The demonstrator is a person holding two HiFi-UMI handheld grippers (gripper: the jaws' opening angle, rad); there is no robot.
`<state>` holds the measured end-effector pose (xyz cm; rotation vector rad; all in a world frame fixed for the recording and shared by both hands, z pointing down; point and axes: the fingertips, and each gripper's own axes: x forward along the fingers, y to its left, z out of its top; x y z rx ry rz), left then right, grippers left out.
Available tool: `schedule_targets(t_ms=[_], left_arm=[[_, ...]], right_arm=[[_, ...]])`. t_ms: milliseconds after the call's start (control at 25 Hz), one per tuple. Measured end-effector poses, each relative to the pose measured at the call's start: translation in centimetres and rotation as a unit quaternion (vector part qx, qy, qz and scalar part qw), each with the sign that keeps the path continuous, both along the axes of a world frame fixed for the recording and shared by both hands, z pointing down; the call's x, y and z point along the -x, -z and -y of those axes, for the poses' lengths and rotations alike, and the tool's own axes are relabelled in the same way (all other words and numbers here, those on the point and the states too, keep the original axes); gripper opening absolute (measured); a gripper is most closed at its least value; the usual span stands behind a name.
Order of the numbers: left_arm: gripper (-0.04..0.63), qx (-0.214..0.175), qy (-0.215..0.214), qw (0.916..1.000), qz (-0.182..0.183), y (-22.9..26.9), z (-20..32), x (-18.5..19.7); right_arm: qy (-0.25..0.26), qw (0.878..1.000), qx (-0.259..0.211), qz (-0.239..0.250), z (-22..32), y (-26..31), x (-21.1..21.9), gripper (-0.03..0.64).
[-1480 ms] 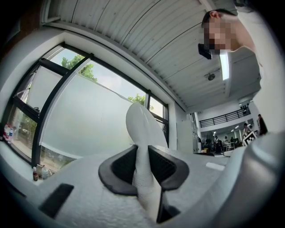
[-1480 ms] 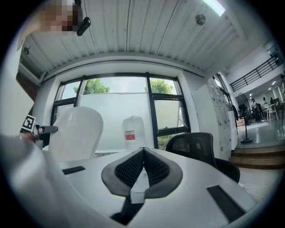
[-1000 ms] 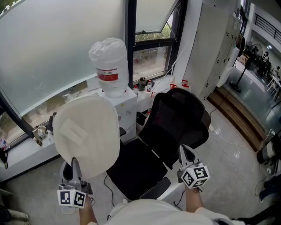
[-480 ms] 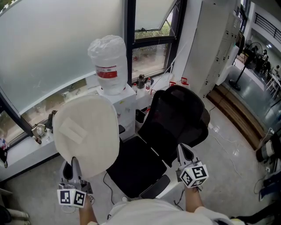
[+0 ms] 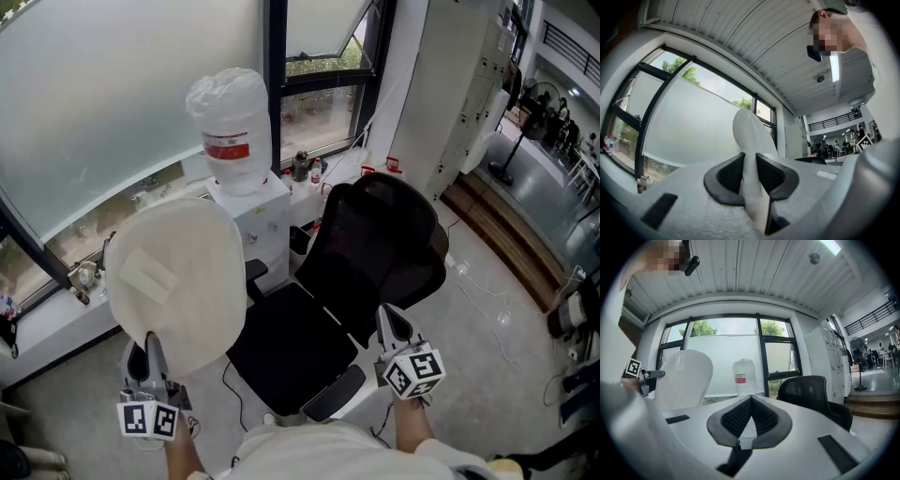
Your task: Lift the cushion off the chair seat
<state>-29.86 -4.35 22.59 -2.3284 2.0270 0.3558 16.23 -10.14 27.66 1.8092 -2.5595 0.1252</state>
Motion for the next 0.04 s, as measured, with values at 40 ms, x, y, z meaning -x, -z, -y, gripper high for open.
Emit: schedule_targets(t_ms=[40], left_arm=[[0.072,-0.001,0.002,1.0,0.004,0.09,-0.01,0.17]], right_arm=[[-0.001,1.0,0.0,0.002,-0.01,-0.07,0.05,0.0]])
